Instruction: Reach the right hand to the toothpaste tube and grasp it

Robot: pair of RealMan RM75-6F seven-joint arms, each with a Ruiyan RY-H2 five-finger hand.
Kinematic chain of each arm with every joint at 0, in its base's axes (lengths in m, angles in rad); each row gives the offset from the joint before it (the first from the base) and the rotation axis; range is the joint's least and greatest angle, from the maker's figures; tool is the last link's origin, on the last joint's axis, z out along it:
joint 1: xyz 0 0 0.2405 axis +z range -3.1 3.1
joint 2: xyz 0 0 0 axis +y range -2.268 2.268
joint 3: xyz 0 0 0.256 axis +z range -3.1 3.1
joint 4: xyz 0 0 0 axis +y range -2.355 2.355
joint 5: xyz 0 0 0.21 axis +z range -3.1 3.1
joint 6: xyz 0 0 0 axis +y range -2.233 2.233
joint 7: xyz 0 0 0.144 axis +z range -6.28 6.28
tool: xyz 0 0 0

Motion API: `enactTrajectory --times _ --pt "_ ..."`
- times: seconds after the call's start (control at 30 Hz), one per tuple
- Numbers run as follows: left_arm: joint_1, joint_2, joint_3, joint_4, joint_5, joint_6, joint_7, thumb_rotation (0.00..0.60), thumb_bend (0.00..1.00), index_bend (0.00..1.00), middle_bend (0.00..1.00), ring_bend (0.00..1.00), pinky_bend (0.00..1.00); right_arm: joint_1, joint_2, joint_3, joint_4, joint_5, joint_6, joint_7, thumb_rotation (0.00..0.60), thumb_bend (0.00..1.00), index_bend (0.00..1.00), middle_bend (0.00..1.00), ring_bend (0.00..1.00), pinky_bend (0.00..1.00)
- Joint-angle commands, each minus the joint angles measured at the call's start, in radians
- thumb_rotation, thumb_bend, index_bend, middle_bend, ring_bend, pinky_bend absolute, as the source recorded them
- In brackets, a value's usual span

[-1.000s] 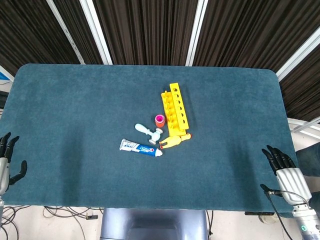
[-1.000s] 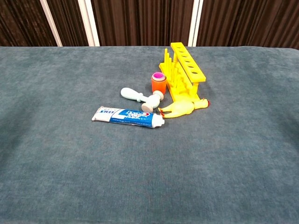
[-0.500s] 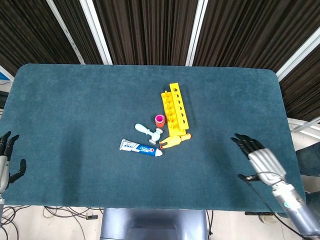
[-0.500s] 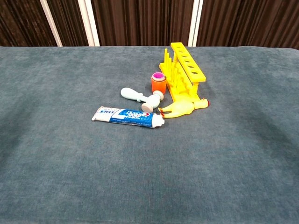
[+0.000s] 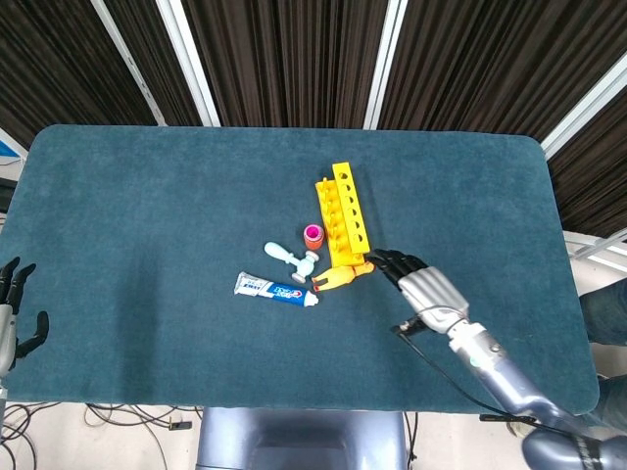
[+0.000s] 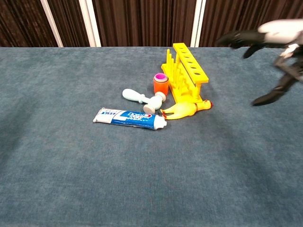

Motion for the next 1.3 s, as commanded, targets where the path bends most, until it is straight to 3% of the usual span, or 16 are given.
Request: enactTrajectory --times 0.03,0.5,0.7,0.9,1.3 --pt "0.0 0.001 -0.001 -0.002 -0.003 -0.001 -0.001 0.6 0.5 0.09 0.0 0.0 0.0 0.07 -0.117 0.017 0.023 0.131 -0.017 -0.133 0.6 0.13 0.0 0.08 0.13 0.15" --pt "-0.006 0.005 -0.012 -0.01 -0.037 -0.017 -0.006 0.6 0.5 0.09 0.0 0.0 0.0 0.181 -0.453 0.001 0.11 0.383 0.113 -0.396 0.6 0.13 0.09 0.18 0.2 0.15" --pt "-0.004 0.006 -0.012 -0.014 -0.039 -0.015 -0.006 0.6 0.5 0.09 0.0 0.0 0.0 0.223 -0.563 0.028 0.191 0.464 0.16 -0.461 0.6 0.16 0.15 0.22 0.23 0.15" --pt "-0.004 0.007 -0.016 -0.02 -0.051 -0.017 -0.008 0.6 0.51 0.09 0.0 0.0 0.0 0.266 -0.639 0.063 0.293 0.551 0.154 -0.492 0.6 0.16 0.2 0.26 0.27 0.15" --pt "-0.007 0.01 -0.023 -0.028 -0.072 -0.025 -0.012 0.6 0.52 0.09 0.0 0.0 0.0 0.309 -0.726 0.094 0.421 0.601 0.132 -0.481 0.6 0.16 0.24 0.31 0.36 0.15"
